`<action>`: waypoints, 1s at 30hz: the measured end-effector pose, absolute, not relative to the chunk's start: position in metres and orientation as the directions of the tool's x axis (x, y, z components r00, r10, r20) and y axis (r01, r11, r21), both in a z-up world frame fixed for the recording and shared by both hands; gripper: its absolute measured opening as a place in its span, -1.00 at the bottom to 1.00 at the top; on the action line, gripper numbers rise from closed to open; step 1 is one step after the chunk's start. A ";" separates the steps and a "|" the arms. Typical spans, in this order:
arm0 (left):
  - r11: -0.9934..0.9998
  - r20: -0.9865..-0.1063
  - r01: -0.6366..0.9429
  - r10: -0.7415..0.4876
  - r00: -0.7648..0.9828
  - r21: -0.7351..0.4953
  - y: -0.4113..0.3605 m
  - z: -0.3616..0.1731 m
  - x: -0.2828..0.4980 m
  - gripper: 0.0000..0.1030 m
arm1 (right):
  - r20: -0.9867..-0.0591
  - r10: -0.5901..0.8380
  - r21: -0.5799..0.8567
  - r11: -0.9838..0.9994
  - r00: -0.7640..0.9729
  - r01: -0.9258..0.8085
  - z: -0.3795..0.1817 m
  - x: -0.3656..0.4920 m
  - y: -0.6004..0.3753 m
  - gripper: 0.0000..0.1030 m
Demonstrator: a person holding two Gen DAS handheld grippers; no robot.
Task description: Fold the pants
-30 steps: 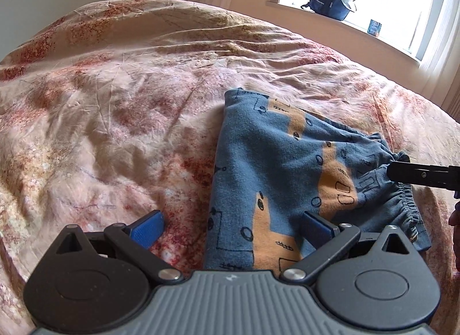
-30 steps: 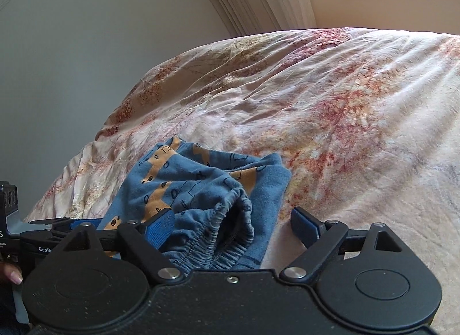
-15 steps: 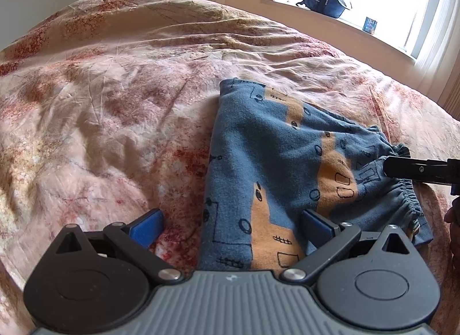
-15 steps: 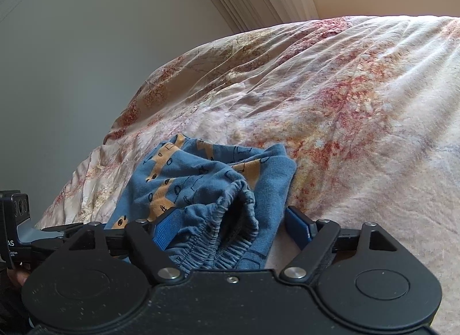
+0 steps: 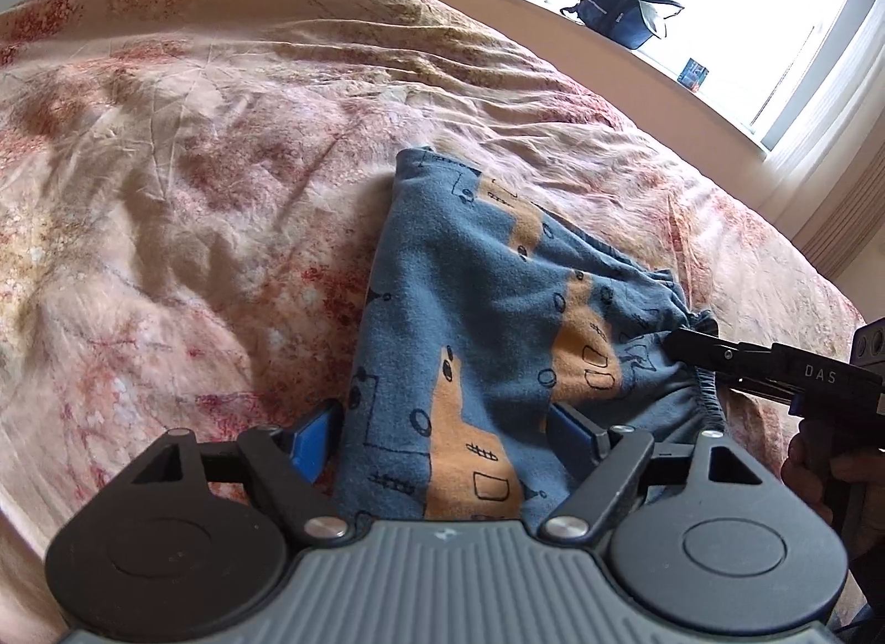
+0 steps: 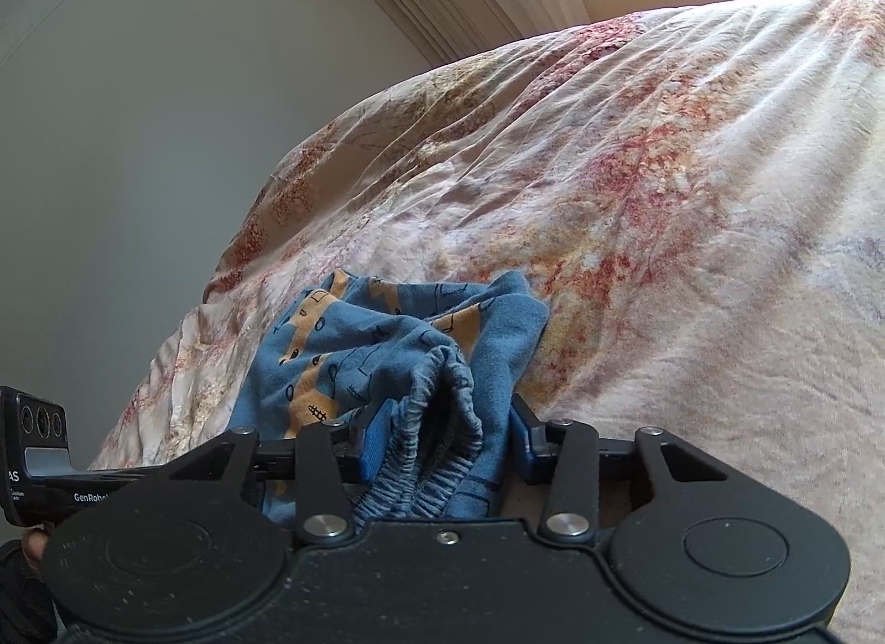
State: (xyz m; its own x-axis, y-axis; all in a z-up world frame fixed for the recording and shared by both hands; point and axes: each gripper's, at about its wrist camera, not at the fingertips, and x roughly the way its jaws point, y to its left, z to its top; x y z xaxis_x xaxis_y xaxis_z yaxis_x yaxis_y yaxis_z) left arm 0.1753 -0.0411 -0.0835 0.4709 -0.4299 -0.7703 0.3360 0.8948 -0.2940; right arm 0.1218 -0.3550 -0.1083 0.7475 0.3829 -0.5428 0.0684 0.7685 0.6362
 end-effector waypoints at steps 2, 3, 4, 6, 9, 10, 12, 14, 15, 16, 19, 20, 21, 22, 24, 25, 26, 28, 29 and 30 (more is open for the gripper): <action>0.902 -0.780 0.323 -0.415 0.468 -0.286 -0.041 -0.084 0.177 0.44 | -0.540 0.385 0.644 0.762 0.749 0.073 -0.109 0.121 -0.356 -0.15; 0.906 -0.786 0.308 -0.408 0.465 -0.288 -0.039 -0.084 0.178 0.40 | -0.541 0.384 0.643 0.762 0.748 0.074 -0.108 0.121 -0.356 -0.15; 0.909 -0.789 0.287 -0.409 0.460 -0.303 -0.036 -0.084 0.180 0.34 | -0.542 0.383 0.641 0.764 0.748 0.074 -0.108 0.120 -0.355 -0.15; 0.911 -0.795 0.250 -0.410 0.448 -0.328 -0.030 -0.085 0.183 0.22 | -0.547 0.379 0.633 0.771 0.747 0.072 -0.108 0.120 -0.354 -0.15; 0.905 -0.794 0.202 -0.426 0.434 -0.375 -0.020 -0.085 0.187 0.19 | -0.550 0.375 0.628 0.775 0.746 0.073 -0.108 0.121 -0.353 -0.16; 0.901 -0.792 0.187 -0.433 0.430 -0.391 -0.018 -0.086 0.188 0.19 | -0.550 0.375 0.628 0.774 0.746 0.074 -0.108 0.121 -0.352 -0.16; 0.898 -0.791 0.170 -0.438 0.427 -0.406 -0.015 -0.086 0.189 0.14 | -0.550 0.375 0.628 0.775 0.746 0.074 -0.108 0.121 -0.353 -0.16; 0.901 -0.795 0.160 -0.431 0.427 -0.402 -0.015 -0.086 0.189 0.10 | -0.552 0.373 0.625 0.777 0.746 0.074 -0.108 0.122 -0.352 -0.16; 0.903 -0.797 0.158 -0.427 0.427 -0.399 -0.015 -0.086 0.189 0.09 | -0.553 0.372 0.623 0.778 0.745 0.075 -0.109 0.122 -0.352 -0.16; 0.906 -0.801 0.156 -0.421 0.425 -0.393 -0.017 -0.086 0.189 0.07 | -0.555 0.370 0.621 0.780 0.745 0.075 -0.109 0.123 -0.351 -0.16; 0.919 -0.816 0.173 -0.394 0.424 -0.354 -0.023 -0.085 0.188 0.03 | -0.561 0.362 0.610 0.789 0.744 0.075 -0.109 0.124 -0.349 -0.18; 0.922 -0.818 0.179 -0.387 0.426 -0.343 -0.025 -0.085 0.188 0.02 | -0.564 0.359 0.604 0.794 0.744 0.075 -0.109 0.124 -0.348 -0.19; 0.924 -0.819 0.182 -0.383 0.428 -0.337 -0.026 -0.084 0.188 0.01 | -0.566 0.356 0.600 0.797 0.744 0.075 -0.109 0.125 -0.347 -0.19; 0.925 -0.819 0.184 -0.381 0.429 -0.333 -0.027 -0.084 0.187 0.00 | -0.567 0.354 0.597 0.799 0.744 0.075 -0.109 0.125 -0.346 -0.19; 0.924 -0.819 0.181 -0.381 0.428 -0.336 -0.027 -0.083 0.188 -0.03 | -0.568 0.351 0.595 0.800 0.744 0.076 -0.109 0.125 -0.346 -0.20; 0.924 -0.819 0.180 -0.381 0.429 -0.336 -0.026 -0.083 0.187 -0.04 | -0.568 0.352 0.594 0.801 0.744 0.075 -0.109 0.125 -0.346 -0.20; 0.926 -0.819 0.178 -0.379 0.431 -0.334 -0.027 -0.083 0.187 -0.04 | -0.569 0.350 0.592 0.803 0.744 0.075 -0.109 0.125 -0.346 -0.20; 0.929 -0.820 0.177 -0.371 0.437 -0.326 -0.028 -0.082 0.186 -0.08 | -0.571 0.347 0.587 0.806 0.744 0.074 -0.109 0.126 -0.345 -0.21; 0.930 -0.820 0.183 -0.368 0.439 -0.319 -0.030 -0.082 0.185 -0.14 | -0.571 0.345 0.585 0.807 0.745 0.075 -0.109 0.126 -0.345 -0.22; 0.932 -0.820 0.193 -0.362 0.442 -0.308 -0.032 -0.080 0.184 -0.16 | -0.570 0.343 0.584 0.808 0.746 0.075 -0.109 0.125 -0.344 -0.24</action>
